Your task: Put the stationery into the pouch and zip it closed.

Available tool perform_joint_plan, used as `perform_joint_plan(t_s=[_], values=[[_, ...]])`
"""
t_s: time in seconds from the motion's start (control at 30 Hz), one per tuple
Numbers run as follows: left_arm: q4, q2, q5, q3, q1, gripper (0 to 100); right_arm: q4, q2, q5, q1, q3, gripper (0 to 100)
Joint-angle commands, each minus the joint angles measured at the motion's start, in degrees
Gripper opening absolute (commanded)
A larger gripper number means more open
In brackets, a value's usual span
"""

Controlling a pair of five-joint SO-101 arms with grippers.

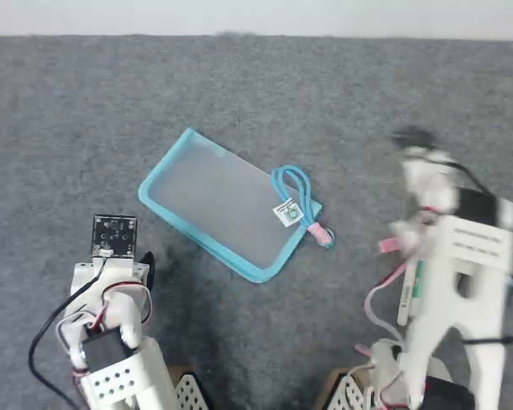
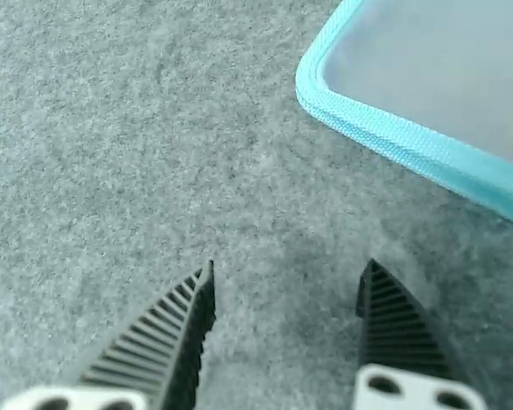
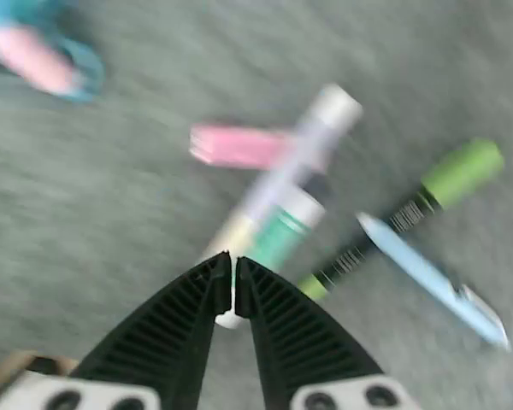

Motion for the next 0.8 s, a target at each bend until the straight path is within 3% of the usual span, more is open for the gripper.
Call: perform_joint_plan(t_s=[0.0,0.2,0.4,0.67,0.77], values=[[0.53,-0.88,-0.44,-0.31,0.26,25,-3.30,-1.01,12.22,9.89,1.14,5.7],[0.70,-0.79,-0.44,-0.31,0.26,25,-14.11,9.45,27.96,18.68,1.49,20.4],[0.70,-0.79,-0.44,-0.31,0.26,25,-22.29,19.82,39.74,23.43,1.05,21.6],[0.70,-0.79,-0.44,-0.31,0.26,25,-27.65,32.92,40.26,25.89,-5.54,21.0],[0.70,-0.79,-0.44,-0.31,0.26,25,-27.56,36.70,38.33,25.98,-8.09,13.2]])
